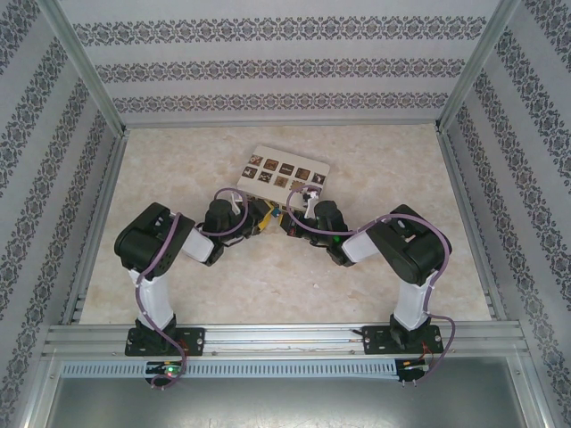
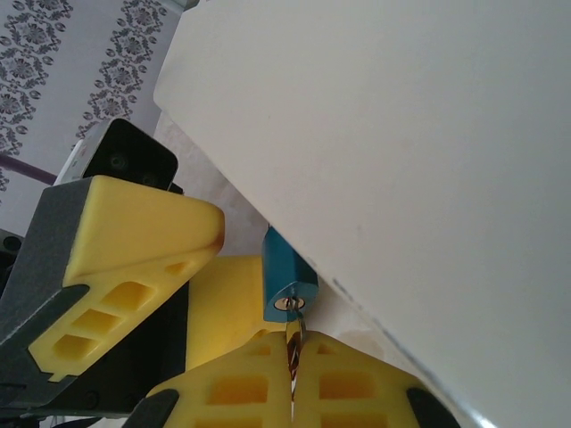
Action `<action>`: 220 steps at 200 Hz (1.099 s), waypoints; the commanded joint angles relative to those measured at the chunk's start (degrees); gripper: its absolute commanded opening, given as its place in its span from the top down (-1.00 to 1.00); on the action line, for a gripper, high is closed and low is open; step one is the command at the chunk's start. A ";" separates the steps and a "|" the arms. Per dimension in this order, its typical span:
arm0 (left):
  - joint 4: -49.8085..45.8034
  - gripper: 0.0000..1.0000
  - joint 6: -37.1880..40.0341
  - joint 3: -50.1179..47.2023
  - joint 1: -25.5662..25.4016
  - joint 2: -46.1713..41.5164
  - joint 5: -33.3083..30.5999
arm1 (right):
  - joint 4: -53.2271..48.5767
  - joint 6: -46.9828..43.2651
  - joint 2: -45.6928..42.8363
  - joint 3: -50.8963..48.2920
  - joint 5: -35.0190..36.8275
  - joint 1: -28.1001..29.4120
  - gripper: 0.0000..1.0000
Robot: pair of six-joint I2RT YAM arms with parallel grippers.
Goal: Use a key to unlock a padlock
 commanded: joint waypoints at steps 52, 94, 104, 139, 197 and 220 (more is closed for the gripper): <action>4.98 0.24 -2.18 2.94 -1.15 2.91 0.86 | -1.66 1.97 -0.67 0.63 -1.63 1.30 1.00; 4.63 0.29 -2.38 4.05 -1.59 3.89 0.87 | -1.57 2.12 -0.85 0.62 -1.63 1.33 1.00; 4.71 0.32 -2.40 4.25 -1.64 4.00 0.87 | -1.57 2.14 -0.95 0.62 -1.63 1.26 1.00; 4.07 0.45 -2.40 4.36 -1.89 4.10 0.52 | -1.57 2.04 -1.16 0.62 -1.53 1.22 1.00; 4.10 0.70 -2.67 4.02 -2.12 3.91 0.05 | -1.66 1.78 -2.12 -0.07 -0.51 1.02 1.00; 4.02 0.75 -2.52 4.01 -2.20 3.49 -0.18 | -2.07 1.10 -3.14 -0.82 0.91 1.05 0.87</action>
